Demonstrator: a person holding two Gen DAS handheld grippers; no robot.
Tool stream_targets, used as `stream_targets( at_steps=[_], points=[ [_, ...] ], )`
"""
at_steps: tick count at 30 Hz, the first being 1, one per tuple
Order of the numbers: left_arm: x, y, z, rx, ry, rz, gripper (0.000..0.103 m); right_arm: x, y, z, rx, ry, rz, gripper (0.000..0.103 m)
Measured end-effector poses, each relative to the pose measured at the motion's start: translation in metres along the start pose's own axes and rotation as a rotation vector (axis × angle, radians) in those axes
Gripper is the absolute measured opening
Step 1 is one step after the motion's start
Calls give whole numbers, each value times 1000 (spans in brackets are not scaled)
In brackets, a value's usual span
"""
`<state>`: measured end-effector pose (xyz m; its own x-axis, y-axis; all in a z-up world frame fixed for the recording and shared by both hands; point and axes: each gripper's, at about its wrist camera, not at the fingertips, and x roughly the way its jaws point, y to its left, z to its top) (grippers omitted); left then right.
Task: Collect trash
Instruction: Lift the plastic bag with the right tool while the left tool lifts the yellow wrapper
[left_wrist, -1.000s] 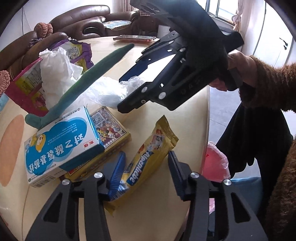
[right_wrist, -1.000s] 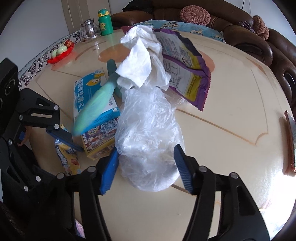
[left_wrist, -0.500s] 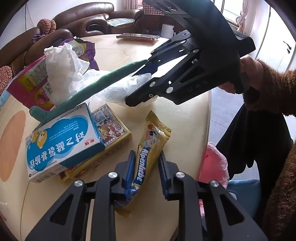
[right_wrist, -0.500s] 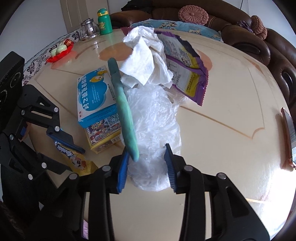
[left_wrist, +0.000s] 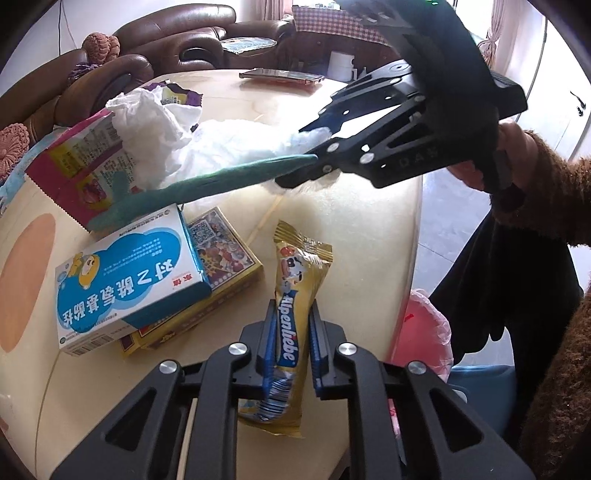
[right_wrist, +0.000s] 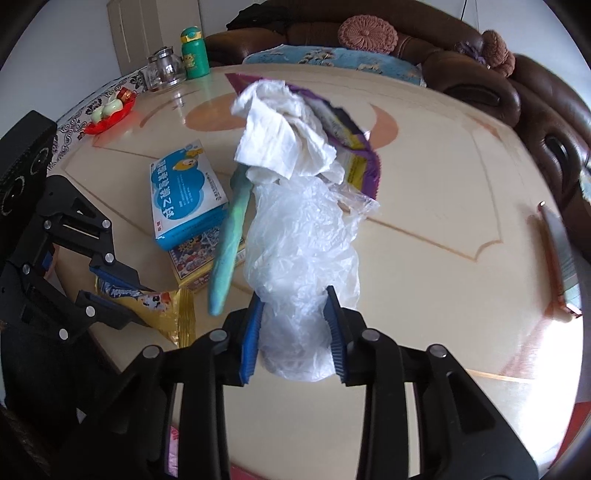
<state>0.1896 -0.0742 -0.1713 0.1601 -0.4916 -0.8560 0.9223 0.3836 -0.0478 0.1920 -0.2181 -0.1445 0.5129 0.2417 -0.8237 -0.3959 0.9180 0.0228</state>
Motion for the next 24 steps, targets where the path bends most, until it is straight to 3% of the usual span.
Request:
stream_targets(
  at_steps=[13, 24],
  points=[
    [-16, 8, -2, -28, -25, 23, 15, -30, -7, 4, 22, -35, -132, 32],
    [-30, 5, -5, -47, -46, 51, 15, -40, -9, -2, 68, -57, -172, 32]
  ],
)
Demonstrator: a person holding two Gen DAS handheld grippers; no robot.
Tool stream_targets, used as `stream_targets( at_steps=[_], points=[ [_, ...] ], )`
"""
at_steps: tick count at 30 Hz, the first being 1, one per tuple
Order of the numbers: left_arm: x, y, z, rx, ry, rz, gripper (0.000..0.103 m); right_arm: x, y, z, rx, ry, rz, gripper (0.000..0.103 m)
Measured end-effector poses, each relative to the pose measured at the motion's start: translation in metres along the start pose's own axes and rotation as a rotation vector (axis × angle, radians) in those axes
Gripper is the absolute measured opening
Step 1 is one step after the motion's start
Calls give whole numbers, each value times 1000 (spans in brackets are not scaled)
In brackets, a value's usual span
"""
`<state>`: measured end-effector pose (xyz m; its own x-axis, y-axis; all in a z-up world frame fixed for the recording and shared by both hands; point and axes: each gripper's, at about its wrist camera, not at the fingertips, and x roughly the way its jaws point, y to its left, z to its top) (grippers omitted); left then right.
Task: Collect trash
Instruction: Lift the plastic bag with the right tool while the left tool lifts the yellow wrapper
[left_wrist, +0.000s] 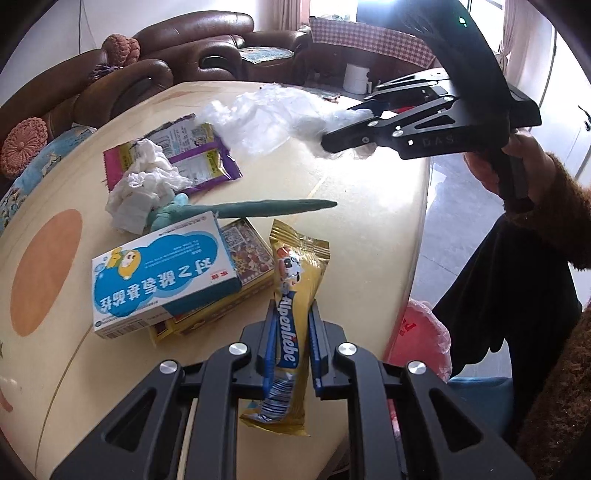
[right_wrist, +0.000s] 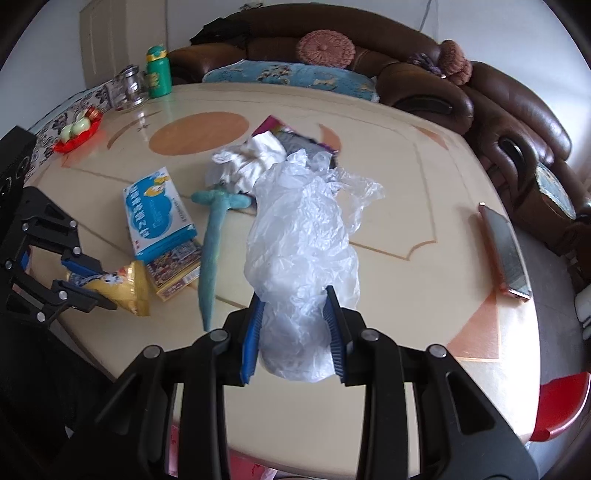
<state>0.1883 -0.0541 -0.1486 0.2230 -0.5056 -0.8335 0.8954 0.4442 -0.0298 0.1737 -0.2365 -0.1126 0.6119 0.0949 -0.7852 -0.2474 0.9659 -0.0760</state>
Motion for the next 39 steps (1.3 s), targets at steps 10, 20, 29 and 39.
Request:
stream_targets(
  at_steps=[10, 20, 29, 39],
  points=[
    [-19, -11, 1, 6, -24, 32, 15, -21, 9, 4, 10, -44, 4, 32],
    [-53, -27, 3, 10, -64, 82, 15, -57, 27, 8, -6, -93, 8, 32],
    [-86, -51, 4, -9, -116, 151, 15, -95, 44, 1, -20, -115, 3, 32],
    [-122, -80, -4, -120, -203, 229, 15, -137, 64, -22, -18, -123, -19, 32]
  ],
)
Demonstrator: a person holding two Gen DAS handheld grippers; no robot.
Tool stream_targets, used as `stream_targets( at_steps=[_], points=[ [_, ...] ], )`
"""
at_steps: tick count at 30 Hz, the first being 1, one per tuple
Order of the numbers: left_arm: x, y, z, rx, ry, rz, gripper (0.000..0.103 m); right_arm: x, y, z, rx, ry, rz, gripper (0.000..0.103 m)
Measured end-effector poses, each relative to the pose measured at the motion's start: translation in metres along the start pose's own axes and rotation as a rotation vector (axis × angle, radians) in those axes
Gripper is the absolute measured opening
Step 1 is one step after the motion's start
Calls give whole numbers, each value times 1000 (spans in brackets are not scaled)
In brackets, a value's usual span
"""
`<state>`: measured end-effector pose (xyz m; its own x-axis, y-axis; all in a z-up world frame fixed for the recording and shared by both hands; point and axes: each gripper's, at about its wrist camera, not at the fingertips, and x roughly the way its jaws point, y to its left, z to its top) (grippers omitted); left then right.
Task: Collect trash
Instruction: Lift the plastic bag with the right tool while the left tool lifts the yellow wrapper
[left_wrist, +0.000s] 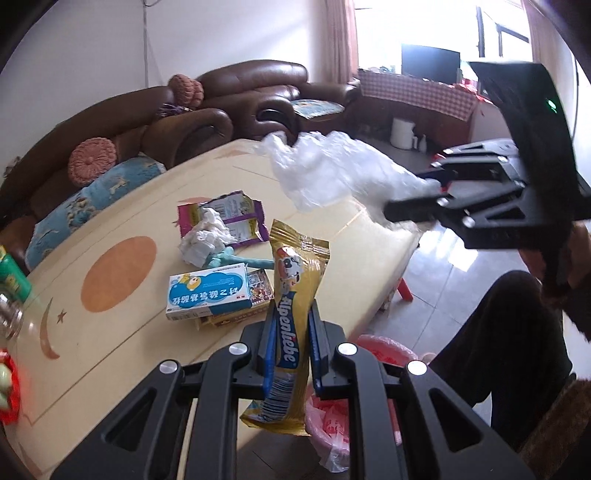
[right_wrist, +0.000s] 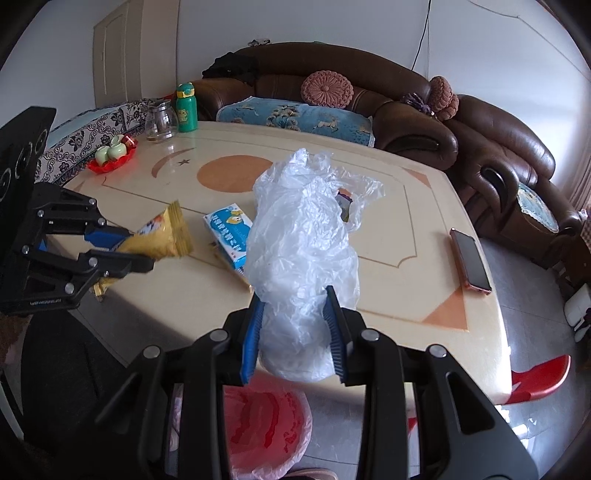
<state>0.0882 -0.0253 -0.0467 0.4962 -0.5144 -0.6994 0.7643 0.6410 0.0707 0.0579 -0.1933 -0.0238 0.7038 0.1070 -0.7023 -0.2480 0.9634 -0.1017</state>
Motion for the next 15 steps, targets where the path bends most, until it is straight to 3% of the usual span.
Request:
stream_targets(
  at_steps=[15],
  points=[
    [-29, -40, -32, -106, -6, 105, 15, -33, 34, -56, 39, 54, 1, 32]
  ],
)
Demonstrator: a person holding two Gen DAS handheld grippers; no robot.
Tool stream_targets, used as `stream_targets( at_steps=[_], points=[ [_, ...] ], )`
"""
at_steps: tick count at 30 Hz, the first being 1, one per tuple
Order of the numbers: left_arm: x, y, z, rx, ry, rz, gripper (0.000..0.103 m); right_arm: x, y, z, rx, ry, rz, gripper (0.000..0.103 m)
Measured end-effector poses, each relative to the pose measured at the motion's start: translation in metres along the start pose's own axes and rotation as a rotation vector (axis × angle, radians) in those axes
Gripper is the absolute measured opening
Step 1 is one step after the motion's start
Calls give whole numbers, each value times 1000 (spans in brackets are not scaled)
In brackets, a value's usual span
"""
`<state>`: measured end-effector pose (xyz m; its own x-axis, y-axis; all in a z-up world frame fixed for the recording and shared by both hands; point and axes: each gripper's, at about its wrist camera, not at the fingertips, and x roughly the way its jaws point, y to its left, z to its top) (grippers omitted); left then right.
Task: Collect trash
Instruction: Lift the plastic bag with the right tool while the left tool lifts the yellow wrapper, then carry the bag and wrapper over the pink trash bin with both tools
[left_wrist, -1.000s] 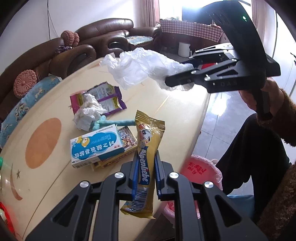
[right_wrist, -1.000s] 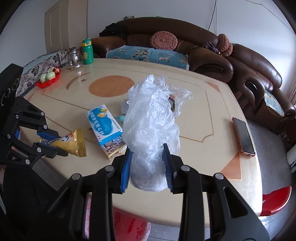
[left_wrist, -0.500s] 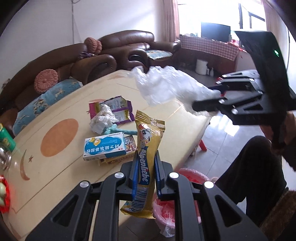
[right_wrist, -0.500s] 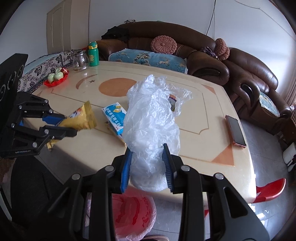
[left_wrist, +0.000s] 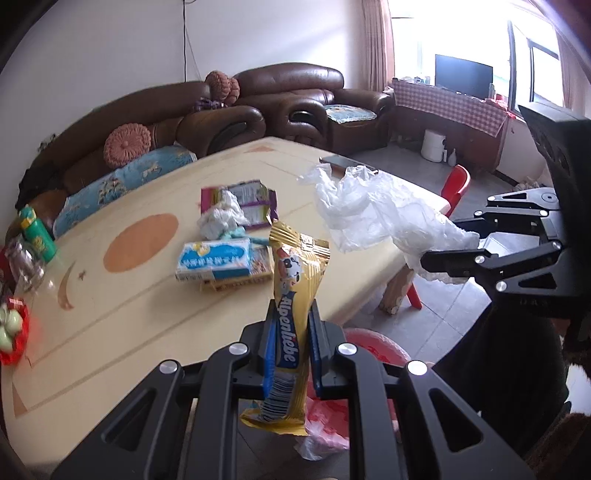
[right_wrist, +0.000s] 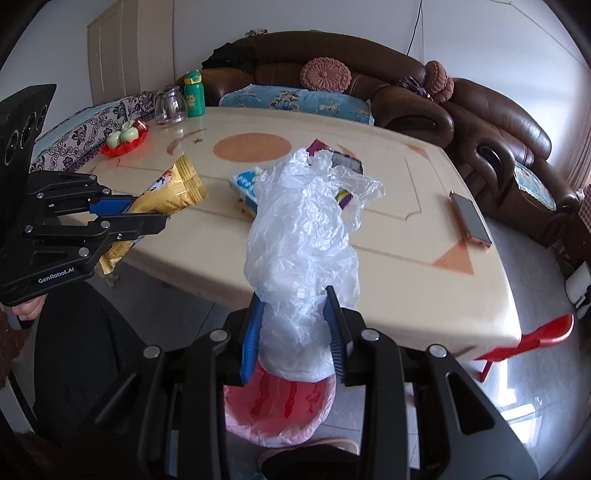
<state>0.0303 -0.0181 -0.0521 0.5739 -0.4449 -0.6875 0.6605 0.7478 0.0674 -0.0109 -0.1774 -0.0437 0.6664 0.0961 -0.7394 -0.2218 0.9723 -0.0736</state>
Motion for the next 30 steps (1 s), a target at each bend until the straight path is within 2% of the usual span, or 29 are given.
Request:
stream_targets(
  at_steps=[5, 15, 30],
  points=[
    [7, -9, -16, -61, 26, 25, 15, -4, 7, -18, 12, 22, 0, 32],
    [28, -22, -44, -185, 106, 15, 15, -2, 16, -49, 39, 74, -1, 32],
    [71, -48, -85, -240, 247, -22, 15, 32, 15, -90, 85, 187, 26, 32]
  ],
)
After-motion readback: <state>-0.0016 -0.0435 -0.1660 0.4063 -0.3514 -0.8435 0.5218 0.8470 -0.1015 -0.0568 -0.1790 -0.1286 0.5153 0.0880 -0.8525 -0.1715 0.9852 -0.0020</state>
